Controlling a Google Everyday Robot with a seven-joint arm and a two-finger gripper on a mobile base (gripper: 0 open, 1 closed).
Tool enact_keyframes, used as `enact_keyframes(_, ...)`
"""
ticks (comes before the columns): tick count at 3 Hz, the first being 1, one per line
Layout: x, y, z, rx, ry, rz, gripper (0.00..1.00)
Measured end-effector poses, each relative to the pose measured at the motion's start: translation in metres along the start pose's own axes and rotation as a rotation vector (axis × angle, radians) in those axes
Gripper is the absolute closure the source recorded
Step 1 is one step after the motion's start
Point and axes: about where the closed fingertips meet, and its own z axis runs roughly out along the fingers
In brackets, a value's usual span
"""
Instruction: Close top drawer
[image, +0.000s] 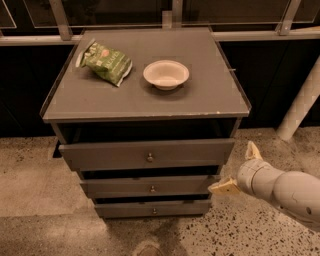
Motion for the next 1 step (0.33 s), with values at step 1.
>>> enact_keyframes(1, 0.0000, 0.0000, 0.0000, 0.000, 0.000, 0.000, 0.00)
